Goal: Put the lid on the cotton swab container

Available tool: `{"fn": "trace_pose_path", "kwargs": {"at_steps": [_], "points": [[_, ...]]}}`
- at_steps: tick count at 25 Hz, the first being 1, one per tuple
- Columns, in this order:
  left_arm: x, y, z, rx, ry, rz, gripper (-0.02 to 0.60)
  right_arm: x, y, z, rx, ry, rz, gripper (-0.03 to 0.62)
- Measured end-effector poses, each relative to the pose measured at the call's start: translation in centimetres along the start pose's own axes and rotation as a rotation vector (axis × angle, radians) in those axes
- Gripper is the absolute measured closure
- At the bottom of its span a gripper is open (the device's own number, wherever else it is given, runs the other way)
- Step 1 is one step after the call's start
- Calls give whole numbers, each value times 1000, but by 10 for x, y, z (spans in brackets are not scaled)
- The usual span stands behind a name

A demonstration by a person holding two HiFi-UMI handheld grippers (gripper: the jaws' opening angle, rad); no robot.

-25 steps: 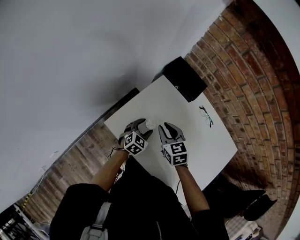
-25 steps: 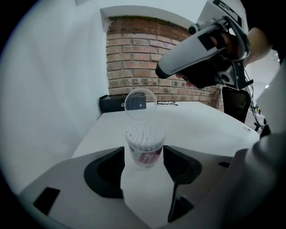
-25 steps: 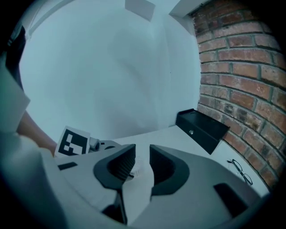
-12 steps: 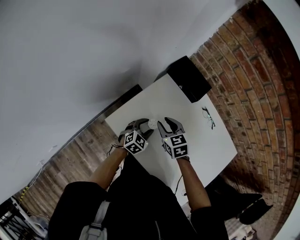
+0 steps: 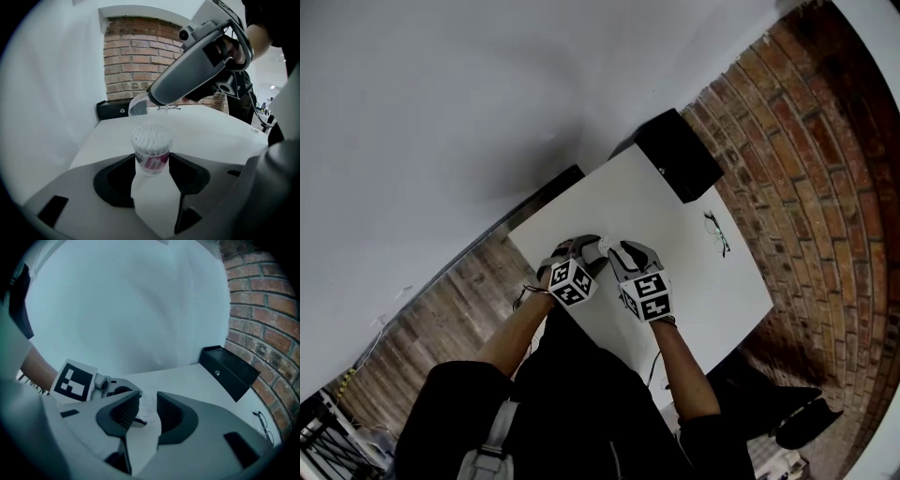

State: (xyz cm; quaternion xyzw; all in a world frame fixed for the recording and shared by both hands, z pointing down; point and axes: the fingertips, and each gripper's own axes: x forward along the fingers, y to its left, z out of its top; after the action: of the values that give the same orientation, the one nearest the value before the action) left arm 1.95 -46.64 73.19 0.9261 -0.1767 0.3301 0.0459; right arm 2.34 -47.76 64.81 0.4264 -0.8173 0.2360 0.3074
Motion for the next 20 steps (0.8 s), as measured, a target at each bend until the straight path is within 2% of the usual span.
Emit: {"fn": "trace_pose_path", "kwargs": {"at_steps": [3,9,12,20], "points": [[2,-1,1,-6,-3,5,347,-1,6,-2,10,-5,21,468],[6,-1,5,-17,-2,15,347,-2,4,-1,44,-30,31,516],[7,-1,5,-23,-3,16,347,1,5,-5,57,-18,49,544],[8,-2,5,-36,2,15,347,12,13,-17,74,42,78,560]]}}
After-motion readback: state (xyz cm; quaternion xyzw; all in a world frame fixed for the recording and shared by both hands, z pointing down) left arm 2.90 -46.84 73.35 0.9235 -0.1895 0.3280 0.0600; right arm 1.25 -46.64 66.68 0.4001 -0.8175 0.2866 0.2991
